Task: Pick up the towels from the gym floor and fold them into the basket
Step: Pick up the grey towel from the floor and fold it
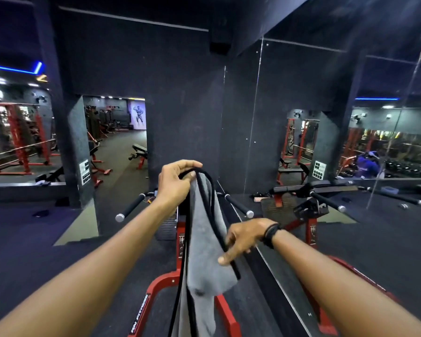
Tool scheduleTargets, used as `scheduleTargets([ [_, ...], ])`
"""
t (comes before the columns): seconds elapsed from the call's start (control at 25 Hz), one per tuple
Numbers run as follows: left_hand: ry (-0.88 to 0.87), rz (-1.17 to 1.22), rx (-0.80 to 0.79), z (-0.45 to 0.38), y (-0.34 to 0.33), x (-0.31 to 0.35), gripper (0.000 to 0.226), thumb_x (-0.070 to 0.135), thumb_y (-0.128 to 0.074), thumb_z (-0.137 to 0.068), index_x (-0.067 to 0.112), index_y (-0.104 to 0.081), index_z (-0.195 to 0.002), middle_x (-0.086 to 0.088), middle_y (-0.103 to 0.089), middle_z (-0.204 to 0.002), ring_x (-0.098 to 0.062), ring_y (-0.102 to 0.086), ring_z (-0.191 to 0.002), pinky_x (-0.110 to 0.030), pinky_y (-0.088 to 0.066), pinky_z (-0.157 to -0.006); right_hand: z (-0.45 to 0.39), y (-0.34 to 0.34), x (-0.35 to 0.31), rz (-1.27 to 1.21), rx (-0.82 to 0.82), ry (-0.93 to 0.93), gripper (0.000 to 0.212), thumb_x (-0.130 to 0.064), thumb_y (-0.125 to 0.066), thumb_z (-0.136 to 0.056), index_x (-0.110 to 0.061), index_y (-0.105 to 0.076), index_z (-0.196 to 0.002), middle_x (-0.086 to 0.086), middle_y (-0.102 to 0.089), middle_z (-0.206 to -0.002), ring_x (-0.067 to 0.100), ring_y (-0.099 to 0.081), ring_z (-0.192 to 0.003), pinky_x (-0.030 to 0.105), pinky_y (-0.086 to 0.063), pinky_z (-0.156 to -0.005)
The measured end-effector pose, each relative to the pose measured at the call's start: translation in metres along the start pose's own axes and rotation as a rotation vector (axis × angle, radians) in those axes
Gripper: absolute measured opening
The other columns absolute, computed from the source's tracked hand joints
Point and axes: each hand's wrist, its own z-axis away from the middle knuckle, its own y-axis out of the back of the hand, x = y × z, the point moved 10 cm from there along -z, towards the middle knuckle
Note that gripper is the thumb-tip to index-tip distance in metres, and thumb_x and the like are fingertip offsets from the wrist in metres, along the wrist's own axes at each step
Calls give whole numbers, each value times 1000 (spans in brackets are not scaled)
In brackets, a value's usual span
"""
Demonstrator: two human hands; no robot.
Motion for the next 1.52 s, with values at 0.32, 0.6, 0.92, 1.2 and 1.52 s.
scheduleTargets([
  [0.32,31,50,49,-22,30,-3,37,-8,-55,-88,26,-68,-82,8,-71,-87,1,-64,-77,-18,-49,-80,24,75,-13,-449,801,251,18,-31,-70,-85,-13,-66,-81,-11,-62,-65,3,-57,-59,22,-49,-57],
  [0.6,-2,49,-34,-12,19,8,35,-8,-56,-88,24,-69,-83,5,-72,-88,-1,-66,-80,-15,-51,-75,39,102,-56,-388,1187,240,24,-17,-66,-73,-25,-44,-82,-5,-57,-86,20,-59,-73,37,-45,-63],
  [0.92,6,54,114,-23,71,-2,36,-9,-58,-86,25,-69,-80,5,-73,-85,-7,-67,-84,-27,-52,-89,-31,27,27,-118,669,-85,25,-13,-55,-83,-23,-33,-81,3,-49,-81,30,-48,-74,34,-38,-64],
  [1.2,23,-356,232,-12,116,-36,25,-6,-63,-81,19,-65,-78,2,-69,-83,-13,-67,-88,-26,-48,-84,37,86,23,-171,843,336,37,-3,-63,-66,-28,-37,-66,0,-53,-77,16,-51,-70,26,-41,-63],
  [1.52,-151,-487,164,-14,110,-11,23,-15,-58,-81,8,-62,-83,-1,-65,-83,-10,-62,-86,3,-38,-71,64,107,32,-171,653,261,31,4,-59,-84,-24,-70,-78,9,-64,-103,19,-70,-67,33,-59,-56],
])
